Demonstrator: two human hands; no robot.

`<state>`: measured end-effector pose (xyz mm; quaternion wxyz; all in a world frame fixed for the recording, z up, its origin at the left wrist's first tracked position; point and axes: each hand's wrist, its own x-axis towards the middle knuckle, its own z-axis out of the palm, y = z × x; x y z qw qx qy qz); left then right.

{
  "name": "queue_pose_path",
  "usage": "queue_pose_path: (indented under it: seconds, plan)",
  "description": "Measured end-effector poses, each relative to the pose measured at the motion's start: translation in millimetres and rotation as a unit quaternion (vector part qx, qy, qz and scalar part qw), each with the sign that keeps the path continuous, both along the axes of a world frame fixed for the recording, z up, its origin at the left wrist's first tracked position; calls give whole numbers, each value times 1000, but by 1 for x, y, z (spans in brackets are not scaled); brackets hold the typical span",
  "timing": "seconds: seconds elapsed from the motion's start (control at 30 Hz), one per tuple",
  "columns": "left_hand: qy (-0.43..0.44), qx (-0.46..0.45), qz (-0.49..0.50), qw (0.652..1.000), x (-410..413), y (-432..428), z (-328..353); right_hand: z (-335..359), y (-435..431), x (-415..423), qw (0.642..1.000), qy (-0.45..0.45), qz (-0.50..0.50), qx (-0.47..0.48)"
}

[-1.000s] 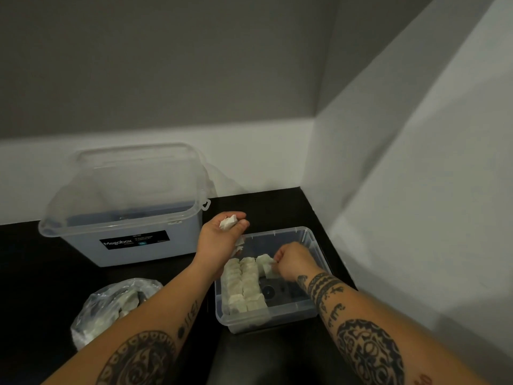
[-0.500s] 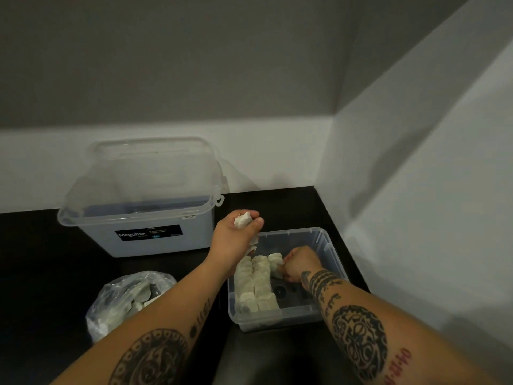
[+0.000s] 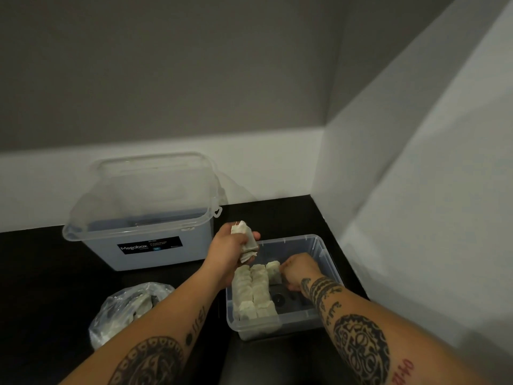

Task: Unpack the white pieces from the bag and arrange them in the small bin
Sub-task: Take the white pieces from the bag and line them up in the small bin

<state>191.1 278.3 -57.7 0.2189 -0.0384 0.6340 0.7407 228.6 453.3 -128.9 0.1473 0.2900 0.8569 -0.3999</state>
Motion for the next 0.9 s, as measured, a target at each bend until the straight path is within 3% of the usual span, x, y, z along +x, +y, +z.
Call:
queue_pose_path:
  seconds: [0.3, 0.4, 0.47, 0.57, 0.77, 0.9]
  plan:
    - [64, -89, 18, 994, 5, 4, -5, 38, 14, 2, 999, 31, 28, -32]
    - [88, -108, 13, 990, 7, 8, -5, 57, 13, 3, 991, 108, -3, -79]
    - [102, -108, 7, 989, 8, 11, -6, 69, 9, 9, 971, 174, -23, -160]
    - [122, -84, -5, 989, 10, 15, -5, 76, 4, 16, 946, 236, 13, -222]
    - [148, -73, -18, 986, 16, 19, -1, 78, 7, 18, 943, 304, 45, -125]
    - [152, -91, -21, 984, 14, 18, -3, 75, 12, 18, 940, 312, 58, -127]
